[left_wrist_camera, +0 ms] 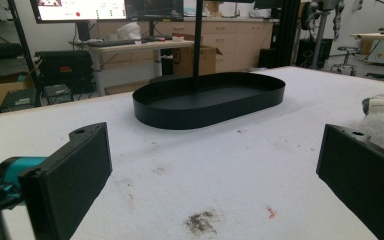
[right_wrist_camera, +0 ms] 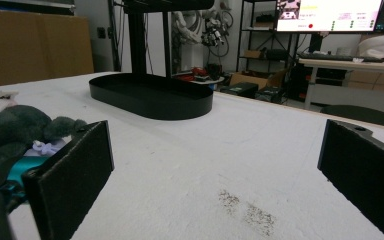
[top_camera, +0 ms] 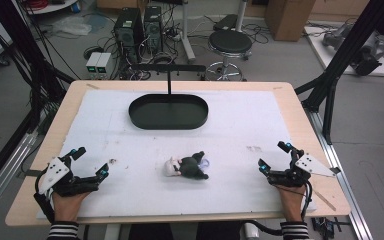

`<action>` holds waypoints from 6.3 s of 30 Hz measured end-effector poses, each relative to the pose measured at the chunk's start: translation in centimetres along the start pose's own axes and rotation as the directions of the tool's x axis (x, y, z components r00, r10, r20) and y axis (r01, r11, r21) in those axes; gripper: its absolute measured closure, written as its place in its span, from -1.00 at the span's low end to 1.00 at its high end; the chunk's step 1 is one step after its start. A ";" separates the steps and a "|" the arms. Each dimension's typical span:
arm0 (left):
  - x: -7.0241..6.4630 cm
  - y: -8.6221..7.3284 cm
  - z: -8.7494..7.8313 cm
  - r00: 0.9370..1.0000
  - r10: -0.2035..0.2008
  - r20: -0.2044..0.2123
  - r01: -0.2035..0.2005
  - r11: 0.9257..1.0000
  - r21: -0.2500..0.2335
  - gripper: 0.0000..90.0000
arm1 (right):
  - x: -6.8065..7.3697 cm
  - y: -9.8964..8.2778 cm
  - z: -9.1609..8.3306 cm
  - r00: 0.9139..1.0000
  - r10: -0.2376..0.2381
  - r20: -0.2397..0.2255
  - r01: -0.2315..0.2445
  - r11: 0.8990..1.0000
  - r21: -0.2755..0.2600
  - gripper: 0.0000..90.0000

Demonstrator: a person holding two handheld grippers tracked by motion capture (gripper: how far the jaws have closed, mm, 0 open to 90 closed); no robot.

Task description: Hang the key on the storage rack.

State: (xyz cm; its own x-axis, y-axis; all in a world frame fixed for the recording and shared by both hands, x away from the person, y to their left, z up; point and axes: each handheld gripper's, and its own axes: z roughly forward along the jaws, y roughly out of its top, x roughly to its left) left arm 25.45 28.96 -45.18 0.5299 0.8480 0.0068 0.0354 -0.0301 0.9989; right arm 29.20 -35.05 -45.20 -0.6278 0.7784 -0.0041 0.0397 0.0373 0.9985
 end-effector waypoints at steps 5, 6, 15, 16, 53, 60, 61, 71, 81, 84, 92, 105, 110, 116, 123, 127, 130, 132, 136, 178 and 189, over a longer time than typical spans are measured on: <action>-0.1 0.0 0.0 1.000 0.004 -0.007 -0.004 1.000 -0.004 -0.96 | 0.2 0.0 0.0 1.000 -0.009 0.003 0.009 1.000 0.001 -0.99; -0.1 0.0 -0.1 1.000 0.005 -0.008 -0.005 1.000 -0.004 -0.96 | 0.2 0.0 0.0 1.000 -0.009 0.003 0.009 1.000 0.001 -0.99; -0.1 0.0 -0.1 1.000 -0.006 -0.026 0.006 1.000 -0.012 -0.96 | 0.1 0.0 0.0 1.000 -0.004 0.002 0.004 1.000 -0.002 -0.99; -0.1 0.0 -0.1 1.000 -0.004 -0.027 0.004 1.000 -0.012 -0.96 | 0.1 0.0 0.0 1.000 -0.010 0.003 0.010 1.000 -0.003 -0.99; 0.9 8.2 4.0 0.966 0.066 0.250 -0.086 0.994 0.072 -0.96 | 0.1 0.0 0.0 1.000 -0.001 0.013 0.001 1.000 -0.007 -0.99; -0.2 10.5 5.7 0.926 0.076 0.370 -0.133 0.982 0.133 -0.96 | 0.1 0.0 -0.1 1.000 0.008 0.013 -0.008 1.000 -0.009 -0.99; -0.7 11.2 6.3 0.913 0.092 0.398 -0.163 0.975 0.150 -0.96 | 0.1 0.0 -0.1 1.000 0.006 0.013 -0.006 1.000 -0.009 -0.99; -2.8 12.6 9.1 0.864 0.120 0.489 -0.271 0.929 0.251 -0.96 | 0.1 0.0 -0.1 1.000 0.007 0.014 -0.007 1.000 -0.008 -0.99; -4.3 12.9 11.6 0.810 0.137 0.571 -0.363 0.881 0.304 -0.96 | 0.1 0.0 -0.1 1.000 0.010 0.014 -0.009 1.000 -0.009 -0.99; -5.1 13.1 12.2 0.797 0.169 0.580 -0.413 0.854 0.317 -0.96 | 0.1 0.0 -0.1 1.000 0.010 0.014 -0.010 1.000 -0.007 -0.99; -6.8 13.3 13.9 0.748 0.183 0.638 -0.489 0.802 0.343 -0.96 | 0.1 0.0 -0.1 1.000 0.010 0.014 -0.009 1.000 -0.008 -0.99; -8.8 12.2 16.2 0.690 0.168 0.704 -0.573 0.720 0.391 -0.96 | 0.0 0.0 0.0 1.000 -0.001 0.016 0.001 1.000 -0.011 -0.99; -9.8 11.4 16.9 0.667 0.161 0.728 -0.610 0.679 0.409 -0.96 | 0.1 0.0 -0.1 1.000 0.003 0.015 -0.002 1.000 -0.009 -0.99; -10.9 10.7 17.7 0.653 0.153 0.741 -0.635 0.645 0.426 -0.96 | 0.0 0.0 -0.1 1.000 0.001 0.014 0.000 1.000 -0.009 -0.99; -11.8 9.5 18.5 0.646 0.138 0.750 -0.655 0.604 0.453 -0.96 | 0.0 0.0 -0.1 1.000 0.001 0.014 -0.001 1.000 -0.008 -0.99; -12.1 8.9 18.8 0.640 0.135 0.757 -0.669 0.584 0.461 -0.96 | 0.0 0.0 -0.1 1.000 0.001 0.015 -0.001 1.000 -0.008 -0.99; -12.4 8.5 19.1 0.635 0.136 0.761 -0.682 0.561 0.469 -0.96 | 0.1 0.0 -0.1 1.000 0.003 0.014 -0.003 1.000 -0.006 -0.99; -12.6 8.2 19.2 0.629 0.136 0.765 -0.692 0.547 0.471 -0.96 | 0.1 0.0 -0.1 1.000 0.005 0.014 -0.005 1.000 -0.006 -0.99; -13.0 7.7 19.4 0.626 0.125 0.769 -0.694 0.539 0.477 -0.96 | 0.1 0.0 -0.1 1.000 0.004 0.014 -0.004 1.000 -0.006 -0.99; -14.7 6.3 20.3 0.613 0.086 0.785 -0.735 0.426 0.527 0.10 | 0.1 0.0 -0.1 1.000 0.011 0.012 -0.011 1.000 -0.008 -0.99; -14.6 6.7 20.0 0.639 0.090 0.764 -0.713 0.439 0.546 0.20 | 0.1 -0.1 -0.1 1.000 0.005 0.010 -0.005 1.000 -0.013 -0.99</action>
State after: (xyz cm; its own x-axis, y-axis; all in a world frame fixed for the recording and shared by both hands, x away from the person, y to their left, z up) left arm 34.91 5.78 -39.50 0.9890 0.1355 0.0586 0.1001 -0.9070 0.4091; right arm 29.04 -35.06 -45.26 -0.6198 0.7847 0.0006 0.0325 0.0249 0.9992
